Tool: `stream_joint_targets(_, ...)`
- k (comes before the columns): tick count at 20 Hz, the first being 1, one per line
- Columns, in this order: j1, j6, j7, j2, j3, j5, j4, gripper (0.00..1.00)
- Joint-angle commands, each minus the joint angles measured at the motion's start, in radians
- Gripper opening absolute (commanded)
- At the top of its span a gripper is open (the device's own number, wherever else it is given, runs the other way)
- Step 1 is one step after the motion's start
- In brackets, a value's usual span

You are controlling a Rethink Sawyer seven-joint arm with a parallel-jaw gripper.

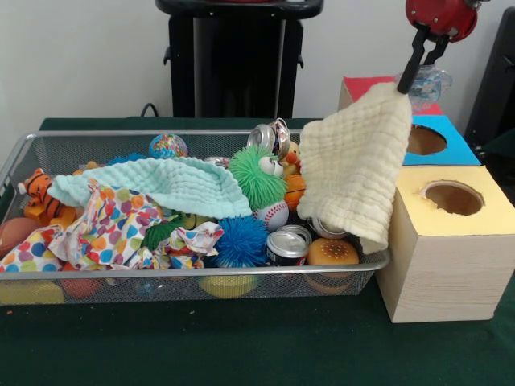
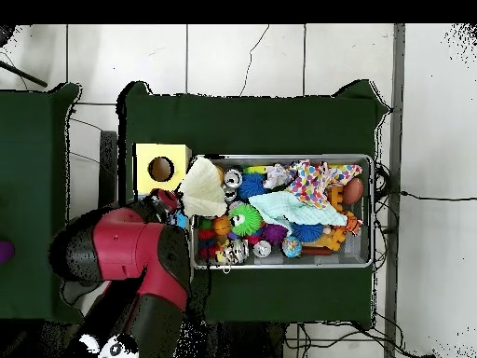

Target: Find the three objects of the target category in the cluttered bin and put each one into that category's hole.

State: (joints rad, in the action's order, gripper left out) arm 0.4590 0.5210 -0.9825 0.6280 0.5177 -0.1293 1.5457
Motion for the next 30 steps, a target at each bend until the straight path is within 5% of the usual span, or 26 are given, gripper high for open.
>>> stream_joint_targets(1,-0.027,0.071,-0.312,-0.018,-0.051,-0.042,0.019,0.0)
stream_joint_targets(2,-0.03,0.076,-0.312,-0.016,-0.054,-0.045,0.021,0.0)
stream_joint_targets(3,-0.026,0.083,-0.322,-0.02,-0.046,-0.05,0.02,1.0)
stream_joint_targets(30,-0.092,0.008,-0.252,0.029,-0.107,-0.067,0.089,1.0)
